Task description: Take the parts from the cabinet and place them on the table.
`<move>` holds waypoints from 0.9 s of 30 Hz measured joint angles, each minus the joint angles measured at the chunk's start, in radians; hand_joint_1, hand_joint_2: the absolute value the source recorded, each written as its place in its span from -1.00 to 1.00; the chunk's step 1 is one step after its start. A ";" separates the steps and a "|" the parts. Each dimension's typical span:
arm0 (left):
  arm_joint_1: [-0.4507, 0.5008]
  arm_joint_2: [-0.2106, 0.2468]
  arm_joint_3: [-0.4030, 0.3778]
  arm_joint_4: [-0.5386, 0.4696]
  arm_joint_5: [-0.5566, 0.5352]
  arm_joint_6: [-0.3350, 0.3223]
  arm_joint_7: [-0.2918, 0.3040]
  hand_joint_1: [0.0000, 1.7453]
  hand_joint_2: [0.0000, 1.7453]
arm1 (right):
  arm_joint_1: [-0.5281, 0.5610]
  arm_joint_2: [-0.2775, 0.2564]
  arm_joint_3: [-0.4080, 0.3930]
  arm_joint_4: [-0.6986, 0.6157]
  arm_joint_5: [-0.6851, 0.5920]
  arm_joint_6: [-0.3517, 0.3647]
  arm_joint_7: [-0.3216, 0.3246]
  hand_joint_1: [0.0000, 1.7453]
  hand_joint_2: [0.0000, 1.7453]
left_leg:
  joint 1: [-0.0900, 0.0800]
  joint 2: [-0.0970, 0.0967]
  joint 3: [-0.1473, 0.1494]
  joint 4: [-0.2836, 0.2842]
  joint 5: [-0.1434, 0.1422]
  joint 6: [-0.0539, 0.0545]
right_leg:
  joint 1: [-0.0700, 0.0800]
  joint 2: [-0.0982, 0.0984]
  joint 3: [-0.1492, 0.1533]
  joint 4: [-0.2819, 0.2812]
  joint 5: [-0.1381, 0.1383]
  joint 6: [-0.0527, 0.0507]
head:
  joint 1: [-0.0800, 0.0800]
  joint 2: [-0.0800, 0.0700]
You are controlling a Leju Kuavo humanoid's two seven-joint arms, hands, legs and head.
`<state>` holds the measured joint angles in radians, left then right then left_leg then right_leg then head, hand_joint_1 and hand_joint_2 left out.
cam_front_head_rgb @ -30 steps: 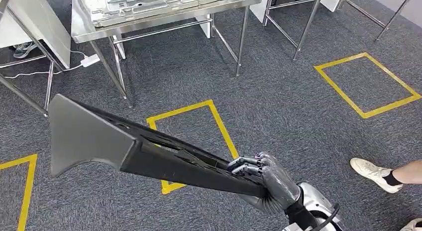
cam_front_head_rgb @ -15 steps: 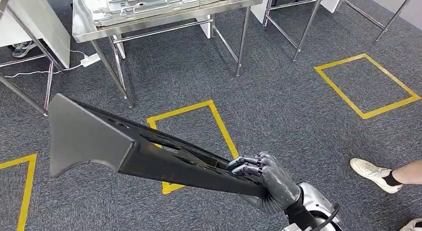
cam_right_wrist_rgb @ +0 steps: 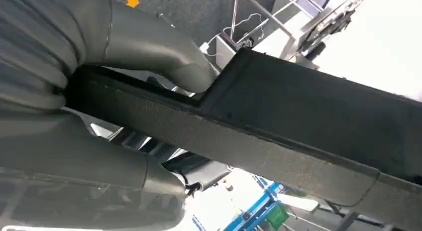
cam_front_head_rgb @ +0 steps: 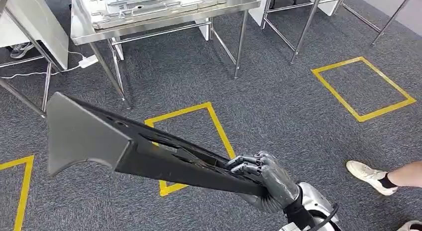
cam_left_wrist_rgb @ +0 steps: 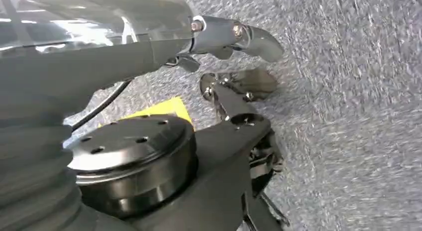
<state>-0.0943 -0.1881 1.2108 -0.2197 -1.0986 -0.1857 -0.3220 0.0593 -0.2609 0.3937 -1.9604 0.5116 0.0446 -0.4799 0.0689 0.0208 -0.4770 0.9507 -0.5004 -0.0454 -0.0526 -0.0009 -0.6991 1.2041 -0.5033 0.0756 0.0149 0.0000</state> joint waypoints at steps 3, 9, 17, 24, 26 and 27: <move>-0.002 0.011 0.002 -0.004 0.000 0.001 0.001 -1.00 1.00 | -0.004 0.002 0.002 0.006 0.000 0.000 0.000 1.00 1.00 | 0.014 -0.002 0.011 0.024 -0.036 -0.049 | -0.011 -0.001 0.098 -0.176 0.037 0.039 | 0.007 0.000; -0.008 0.003 0.002 0.000 -0.004 0.000 0.000 -1.00 1.00 | 0.001 0.001 0.001 0.005 0.004 -0.002 0.001 1.00 1.00 | 0.014 -0.003 0.017 0.063 -0.069 -0.048 | -0.004 0.007 0.117 -0.158 0.002 -0.047 | -0.004 0.000; -0.001 0.003 0.002 0.000 -0.005 0.001 0.000 -1.00 1.00 | 0.000 0.006 0.002 0.005 0.008 -0.011 0.002 1.00 1.00 | -0.067 -0.023 -0.187 0.206 0.047 0.046 | 0.042 0.024 0.204 -0.159 -0.065 -0.079 | -0.006 0.000; 0.000 0.005 0.002 0.001 -0.006 0.004 -0.004 -1.00 1.00 | 0.000 0.006 0.000 0.005 0.011 -0.014 0.001 1.00 1.00 | -0.068 -0.031 -0.142 0.105 0.022 0.058 | 0.042 0.021 0.198 -0.152 -0.097 -0.051 | -0.007 0.000; -0.003 0.006 0.002 0.001 -0.006 0.004 -0.005 -1.00 1.00 | -0.002 0.007 0.000 0.005 0.010 -0.015 0.000 1.00 1.00 | -0.067 -0.028 -0.128 0.103 0.011 0.065 | 0.039 0.019 0.112 -0.013 -0.148 -0.047 | -0.007 0.000; -0.003 0.005 0.002 0.001 -0.006 0.004 -0.005 -1.00 1.00 | 0.001 0.007 0.000 0.005 0.011 -0.015 0.001 1.00 1.00 | -0.067 -0.027 -0.122 0.103 0.004 0.066 | 0.038 0.019 0.059 0.064 -0.168 -0.045 | -0.007 0.000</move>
<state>-0.0971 -0.1827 1.2131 -0.2182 -1.1048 -0.1816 -0.3265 0.0598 -0.2541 0.3937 -1.9554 0.5222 0.0298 -0.4787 0.0023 -0.0063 -0.5986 1.0533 -0.4962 0.0201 -0.0142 0.0178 -0.6400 1.2683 -0.6717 0.0303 0.0080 0.0000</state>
